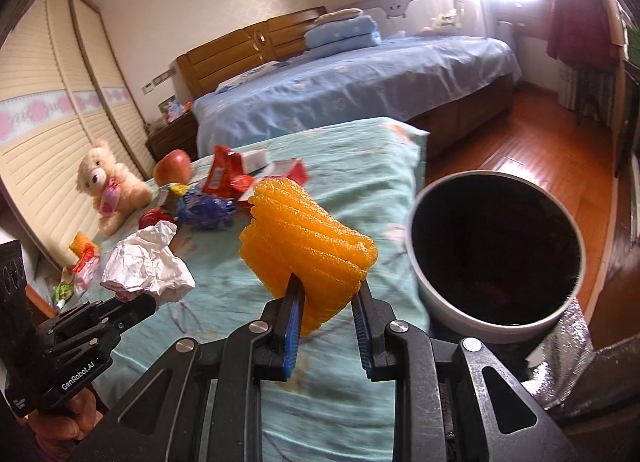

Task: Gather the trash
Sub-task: 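Carry both items over the bin and open both tools to drop them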

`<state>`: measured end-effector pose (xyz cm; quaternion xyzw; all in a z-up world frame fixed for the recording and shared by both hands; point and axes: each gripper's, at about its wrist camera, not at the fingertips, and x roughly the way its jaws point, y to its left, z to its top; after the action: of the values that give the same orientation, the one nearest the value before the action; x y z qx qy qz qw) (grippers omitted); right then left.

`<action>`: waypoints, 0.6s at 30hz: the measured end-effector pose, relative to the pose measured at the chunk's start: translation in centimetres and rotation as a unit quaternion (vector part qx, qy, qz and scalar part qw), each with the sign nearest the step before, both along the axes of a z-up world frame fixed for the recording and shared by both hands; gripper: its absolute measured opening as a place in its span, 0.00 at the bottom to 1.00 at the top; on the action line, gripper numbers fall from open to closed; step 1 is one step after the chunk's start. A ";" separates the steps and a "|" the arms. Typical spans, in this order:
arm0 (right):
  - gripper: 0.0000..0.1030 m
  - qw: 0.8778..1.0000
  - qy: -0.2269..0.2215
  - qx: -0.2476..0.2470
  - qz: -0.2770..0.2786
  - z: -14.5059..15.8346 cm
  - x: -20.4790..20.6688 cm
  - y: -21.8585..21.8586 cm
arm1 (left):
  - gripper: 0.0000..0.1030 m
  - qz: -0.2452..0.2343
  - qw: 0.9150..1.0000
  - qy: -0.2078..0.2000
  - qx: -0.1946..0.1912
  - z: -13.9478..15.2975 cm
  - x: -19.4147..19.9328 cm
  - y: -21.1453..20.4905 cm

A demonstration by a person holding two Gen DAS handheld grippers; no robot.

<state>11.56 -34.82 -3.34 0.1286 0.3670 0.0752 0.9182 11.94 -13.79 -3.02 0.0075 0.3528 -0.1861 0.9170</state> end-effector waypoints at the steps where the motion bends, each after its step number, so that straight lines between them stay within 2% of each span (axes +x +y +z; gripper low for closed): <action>1: 0.23 1.000 0.000 -0.001 -0.004 0.0 -0.1 -0.3 | 0.18 -0.005 1.000 0.000 0.001 0.0 0.1 -0.6; 13: 0.23 0.998 0.009 -0.011 -0.060 -0.1 -1.3 -5.4 | 0.18 -0.059 0.998 0.001 0.003 0.4 1.3 -6.0; 18: 0.23 0.996 0.015 -0.012 -0.083 -0.3 -1.2 -7.1 | 0.18 -0.082 0.996 0.017 -0.007 0.1 2.0 -8.3</action>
<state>10.35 -41.96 -3.63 0.1489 0.3695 -0.0072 0.9172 13.99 -22.07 -2.91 0.0268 0.3655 -0.2634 0.8924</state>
